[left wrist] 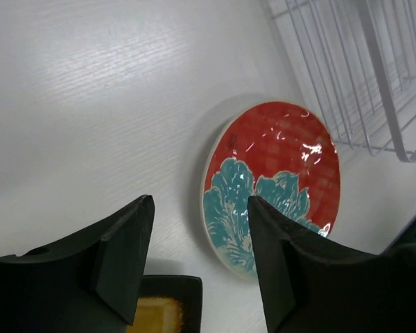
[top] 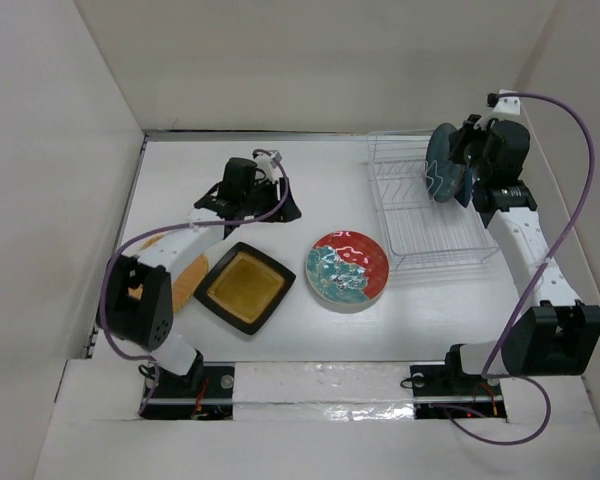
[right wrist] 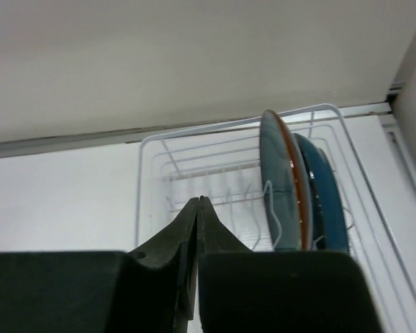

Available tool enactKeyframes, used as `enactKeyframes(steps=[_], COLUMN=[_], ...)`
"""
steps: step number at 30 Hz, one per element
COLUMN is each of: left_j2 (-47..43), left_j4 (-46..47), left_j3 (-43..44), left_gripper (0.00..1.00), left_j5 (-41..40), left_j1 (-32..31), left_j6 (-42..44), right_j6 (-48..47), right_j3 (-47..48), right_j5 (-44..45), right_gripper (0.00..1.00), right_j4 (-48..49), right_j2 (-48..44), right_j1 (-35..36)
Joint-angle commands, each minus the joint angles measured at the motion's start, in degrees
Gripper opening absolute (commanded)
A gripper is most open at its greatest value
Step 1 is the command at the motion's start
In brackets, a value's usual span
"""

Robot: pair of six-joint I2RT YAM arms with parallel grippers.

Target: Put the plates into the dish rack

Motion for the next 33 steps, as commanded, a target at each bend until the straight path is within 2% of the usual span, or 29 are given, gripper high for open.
enactKeyframes(steps=[1, 4, 7, 14, 21, 33], left_j2=[6.35, 11.90, 15.51, 20.71, 29.58, 36.09], left_j4=[-3.22, -6.11, -9.09, -12.26, -17.80, -20.00], left_j3=[4.01, 7.08, 8.76, 11.65, 19.47, 20.54], left_gripper=[0.54, 0.60, 0.61, 0.59, 0.57, 0.41], left_j5=[10.28, 14.53, 15.50, 16.13, 13.93, 15.77], left_j1=[0.28, 0.28, -1.12, -2.17, -3.93, -7.62], left_j6=[3.43, 5.98, 8.52, 11.43, 14.07, 15.56], right_j6=[4.21, 4.12, 3.94, 4.65, 5.09, 5.96], right_j3=[-2.56, -3.54, -4.23, -5.55, -6.00, -4.85], right_j5=[-5.90, -5.90, -7.64, -12.14, -13.37, -15.92], right_gripper=[0.10, 0.27, 0.36, 0.39, 0.40, 0.40], right_j4=[8.37, 8.64, 8.98, 10.92, 12.33, 12.15], right_j2=[-3.42, -3.33, -2.54, -0.96, -0.78, 1.67], right_j1=[0.43, 0.43, -0.27, -0.89, -1.50, -2.65])
